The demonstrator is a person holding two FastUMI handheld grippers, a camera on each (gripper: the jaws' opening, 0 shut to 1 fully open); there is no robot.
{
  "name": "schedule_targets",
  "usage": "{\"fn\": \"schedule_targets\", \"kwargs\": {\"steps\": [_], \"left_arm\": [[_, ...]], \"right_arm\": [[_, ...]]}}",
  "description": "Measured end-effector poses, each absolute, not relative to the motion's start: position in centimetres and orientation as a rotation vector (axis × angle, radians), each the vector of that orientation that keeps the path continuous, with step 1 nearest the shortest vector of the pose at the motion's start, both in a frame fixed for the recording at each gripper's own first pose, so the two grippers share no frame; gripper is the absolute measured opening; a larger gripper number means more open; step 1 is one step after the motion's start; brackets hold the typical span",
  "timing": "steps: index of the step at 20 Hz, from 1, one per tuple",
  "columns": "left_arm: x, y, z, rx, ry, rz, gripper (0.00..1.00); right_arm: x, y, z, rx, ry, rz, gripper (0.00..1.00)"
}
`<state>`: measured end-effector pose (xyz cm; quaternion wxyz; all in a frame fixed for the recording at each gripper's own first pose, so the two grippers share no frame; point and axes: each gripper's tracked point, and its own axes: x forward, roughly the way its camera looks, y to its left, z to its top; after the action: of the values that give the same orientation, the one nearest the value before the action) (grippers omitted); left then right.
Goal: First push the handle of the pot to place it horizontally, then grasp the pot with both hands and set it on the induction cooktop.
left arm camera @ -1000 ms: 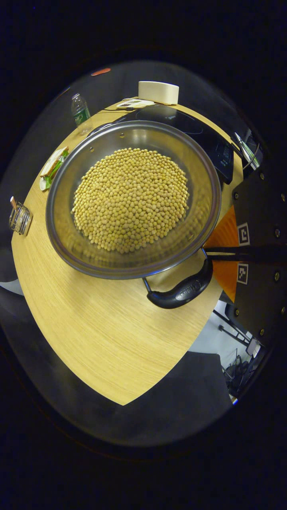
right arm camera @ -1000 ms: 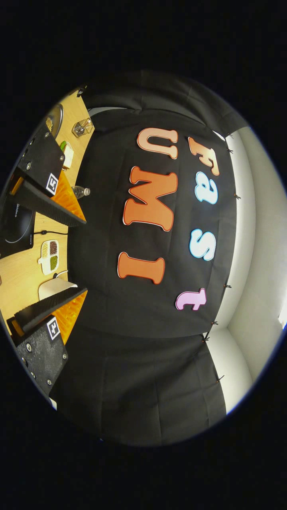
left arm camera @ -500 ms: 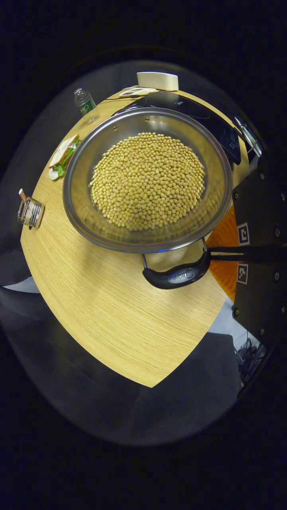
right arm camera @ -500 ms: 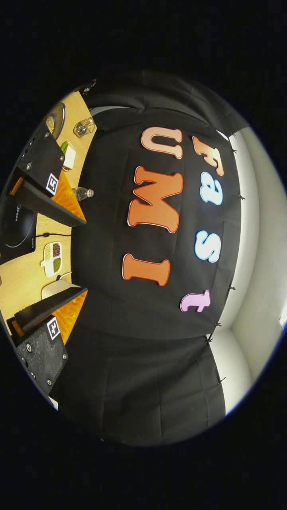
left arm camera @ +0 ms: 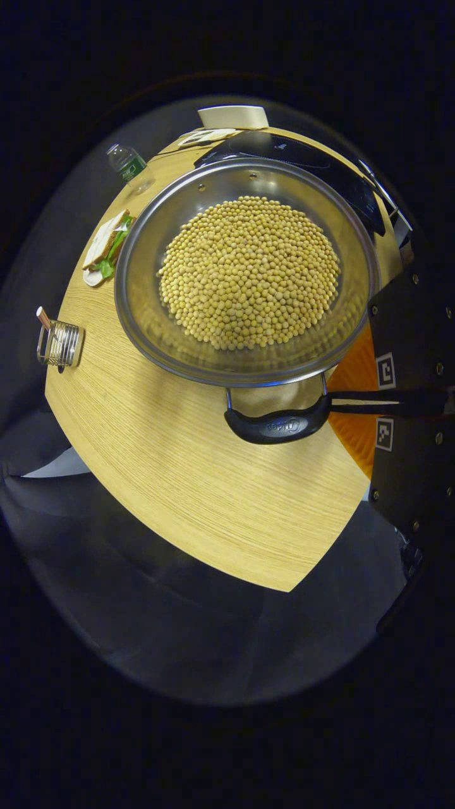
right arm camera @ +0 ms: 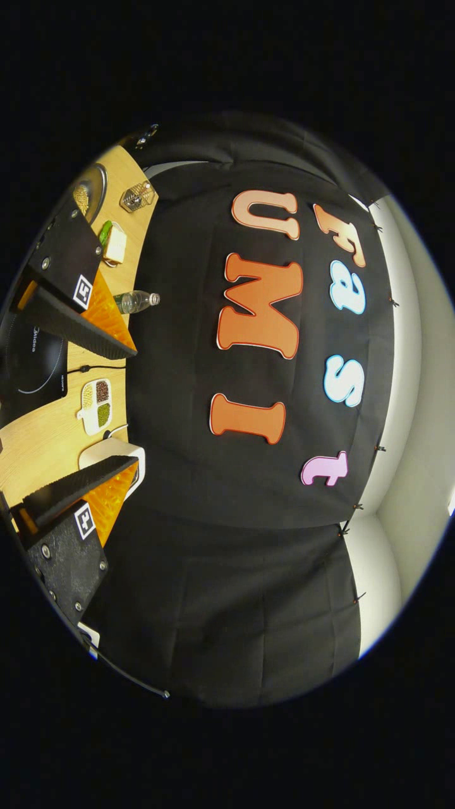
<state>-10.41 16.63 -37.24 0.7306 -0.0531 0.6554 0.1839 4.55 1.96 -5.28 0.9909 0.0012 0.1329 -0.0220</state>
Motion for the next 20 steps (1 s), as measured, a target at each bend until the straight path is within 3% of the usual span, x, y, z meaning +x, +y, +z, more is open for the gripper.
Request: {"fn": "schedule_targets", "kwargs": {"steps": [14,20], "left_arm": [[-4.2,21.2,-38.0,0.145,1.348,0.331,0.02],[-2.3,22.2,-38.2,0.179,1.290,0.298,0.02]], "right_arm": [[2.6,2.8,-6.1,-0.035,0.326,-0.092,0.95],[1.6,7.6,-8.7,-0.031,0.417,0.017,0.95]]}}
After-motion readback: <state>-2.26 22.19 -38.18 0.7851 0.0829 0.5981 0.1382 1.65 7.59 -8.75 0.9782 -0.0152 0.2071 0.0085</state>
